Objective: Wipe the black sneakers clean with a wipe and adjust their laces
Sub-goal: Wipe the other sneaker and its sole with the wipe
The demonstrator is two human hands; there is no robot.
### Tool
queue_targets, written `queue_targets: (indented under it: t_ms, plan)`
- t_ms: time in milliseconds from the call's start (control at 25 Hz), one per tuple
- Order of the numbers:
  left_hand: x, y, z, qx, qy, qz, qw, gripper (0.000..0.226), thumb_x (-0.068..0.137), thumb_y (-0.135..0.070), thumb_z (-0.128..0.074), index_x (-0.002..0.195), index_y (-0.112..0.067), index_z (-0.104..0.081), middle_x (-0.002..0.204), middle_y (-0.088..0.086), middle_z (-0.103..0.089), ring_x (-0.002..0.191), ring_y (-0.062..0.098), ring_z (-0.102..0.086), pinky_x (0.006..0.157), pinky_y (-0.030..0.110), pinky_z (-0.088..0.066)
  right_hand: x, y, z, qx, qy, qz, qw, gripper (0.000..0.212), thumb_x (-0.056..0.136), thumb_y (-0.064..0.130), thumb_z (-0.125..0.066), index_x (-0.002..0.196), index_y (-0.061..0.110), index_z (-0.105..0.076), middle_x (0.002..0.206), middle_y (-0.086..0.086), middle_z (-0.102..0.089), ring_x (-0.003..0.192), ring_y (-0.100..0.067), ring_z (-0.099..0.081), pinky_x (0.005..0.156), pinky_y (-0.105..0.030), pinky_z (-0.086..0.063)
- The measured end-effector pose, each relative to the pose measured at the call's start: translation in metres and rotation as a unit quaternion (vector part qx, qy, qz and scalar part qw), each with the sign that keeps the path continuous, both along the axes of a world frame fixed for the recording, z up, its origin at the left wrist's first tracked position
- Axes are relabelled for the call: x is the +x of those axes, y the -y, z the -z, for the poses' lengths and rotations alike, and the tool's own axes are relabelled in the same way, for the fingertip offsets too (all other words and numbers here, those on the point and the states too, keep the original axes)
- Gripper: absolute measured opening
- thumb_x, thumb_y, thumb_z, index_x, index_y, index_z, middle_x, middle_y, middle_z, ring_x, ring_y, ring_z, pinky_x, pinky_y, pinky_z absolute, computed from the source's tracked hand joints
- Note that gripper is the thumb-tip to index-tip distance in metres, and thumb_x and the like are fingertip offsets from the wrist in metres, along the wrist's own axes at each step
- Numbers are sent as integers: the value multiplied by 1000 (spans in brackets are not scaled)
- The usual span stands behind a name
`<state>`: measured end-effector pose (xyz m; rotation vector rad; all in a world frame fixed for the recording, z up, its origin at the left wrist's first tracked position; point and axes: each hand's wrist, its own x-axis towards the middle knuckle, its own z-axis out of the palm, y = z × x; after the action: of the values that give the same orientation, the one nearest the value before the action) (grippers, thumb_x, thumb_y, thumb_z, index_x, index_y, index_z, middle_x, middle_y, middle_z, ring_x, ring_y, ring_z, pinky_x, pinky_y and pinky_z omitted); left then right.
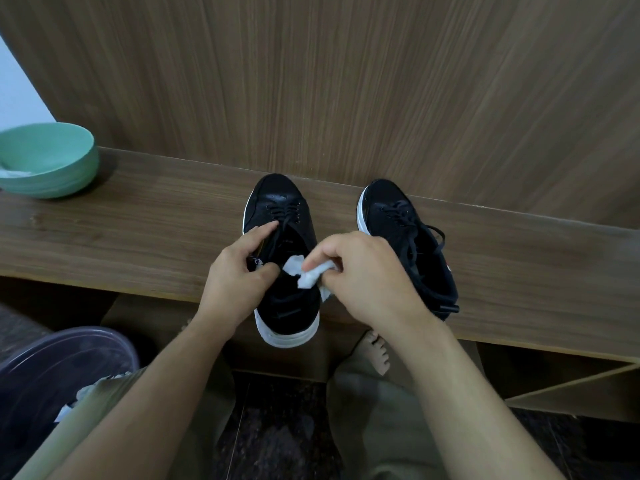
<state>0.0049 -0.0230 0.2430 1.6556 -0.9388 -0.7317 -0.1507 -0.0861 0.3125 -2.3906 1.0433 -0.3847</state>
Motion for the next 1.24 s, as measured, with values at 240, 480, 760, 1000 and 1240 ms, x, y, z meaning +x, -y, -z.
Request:
queue_targets:
  t_ms: [240, 480, 760, 1000, 1240]
  plan:
    - [1, 2, 0, 2, -18, 6, 1000, 65, 82, -2, -60, 133, -39, -46, 128, -15, -55, 120, 7, -51, 102, 41, -44, 5, 7, 29, -41, 127, 87, 987, 31, 78, -4, -58, 87, 20, -75, 85, 10, -66, 66, 2, -55, 60, -6, -41]
    - [5, 6, -14, -30, -43, 17, 998, 52, 86, -8, -61, 134, -26, -50, 142, -10, -45, 129, 5, -41, 105, 27, -36, 26, 16, 41, -118, 252, 164, 946, 28, 82, 1, -59, 103, 15, -72, 119, 5, -64, 107, -3, -58, 90, -8, -41]
    - [11, 8, -12, -24, 93, 19, 995, 40, 87, -17, -61, 123, -34, -57, 126, -14, -58, 121, 1, -49, 104, 32, -42, 25, 14, 37, -14, 151, 98, 984, 14, 86, 29, -66, 95, 22, -73, 97, 9, -71, 89, -4, -62, 77, -20, -49]
    - [8, 12, -14, -23, 195, 40, 980, 51, 86, -10, -61, 129, -36, -51, 130, -24, -45, 123, -7, -35, 102, 18, -31, 1, 19, 32, 69, 163, 141, 974, 7, 79, 24, -73, 85, 24, -74, 80, 14, -70, 75, 1, -62, 71, -18, -51]
    - [7, 11, -4, -73, 329, -18, 941, 33, 80, -7, -68, 107, -25, -70, 108, -14, -66, 105, 8, -57, 90, 19, -39, 32, 73, 5, 44, 218, 37, 974, 29, 87, 11, -64, 113, 24, -70, 97, 20, -66, 90, 8, -59, 80, -13, -43]
